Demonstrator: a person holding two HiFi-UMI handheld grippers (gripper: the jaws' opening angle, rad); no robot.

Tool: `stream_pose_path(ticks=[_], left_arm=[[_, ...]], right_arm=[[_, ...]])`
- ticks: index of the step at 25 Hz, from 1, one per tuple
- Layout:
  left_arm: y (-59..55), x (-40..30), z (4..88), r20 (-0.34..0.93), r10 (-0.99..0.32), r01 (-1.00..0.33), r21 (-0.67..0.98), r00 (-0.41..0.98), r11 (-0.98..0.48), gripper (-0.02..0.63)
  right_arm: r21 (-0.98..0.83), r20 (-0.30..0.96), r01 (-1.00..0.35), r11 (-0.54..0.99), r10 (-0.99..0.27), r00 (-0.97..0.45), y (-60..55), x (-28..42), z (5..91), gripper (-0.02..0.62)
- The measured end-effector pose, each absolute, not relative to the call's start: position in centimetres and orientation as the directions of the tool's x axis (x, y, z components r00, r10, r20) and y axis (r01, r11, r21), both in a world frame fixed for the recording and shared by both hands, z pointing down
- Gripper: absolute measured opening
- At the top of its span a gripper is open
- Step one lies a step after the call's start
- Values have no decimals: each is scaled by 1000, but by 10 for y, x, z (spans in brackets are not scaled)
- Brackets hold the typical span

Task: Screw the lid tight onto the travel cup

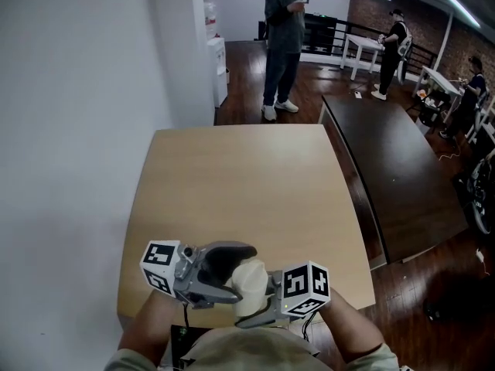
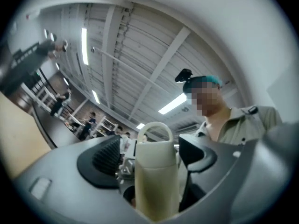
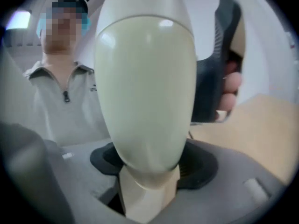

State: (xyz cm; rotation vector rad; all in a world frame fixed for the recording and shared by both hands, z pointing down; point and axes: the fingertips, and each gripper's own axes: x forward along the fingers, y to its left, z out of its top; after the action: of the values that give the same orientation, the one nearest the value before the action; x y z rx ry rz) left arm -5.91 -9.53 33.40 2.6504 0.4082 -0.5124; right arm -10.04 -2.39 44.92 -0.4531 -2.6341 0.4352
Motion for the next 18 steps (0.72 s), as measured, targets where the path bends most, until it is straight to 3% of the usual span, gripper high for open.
stream_pose_path(ticks=[5,8,12,18], left_arm=[[-135,-79,352,-283,-296,-206,308,912,-929,379],[-145,-86,358,-233,-481,-421,264,845,-868,367],[-145,-74,360,-170,-560,-542,143,811,-828,365],[-146,-59,372,-89,-576,-572,70,812,-817,365]], right_arm=[[-274,481,-177,946,-24,-876,-101,-93,472,304],[-193,548,-355,915,-200,-812,-134,-83,486,304],[-96,600,-444,891,-304,-740,-149,-74,503,304],[-57,622,-428,902,-304,-722,-142,-86,511,305]])
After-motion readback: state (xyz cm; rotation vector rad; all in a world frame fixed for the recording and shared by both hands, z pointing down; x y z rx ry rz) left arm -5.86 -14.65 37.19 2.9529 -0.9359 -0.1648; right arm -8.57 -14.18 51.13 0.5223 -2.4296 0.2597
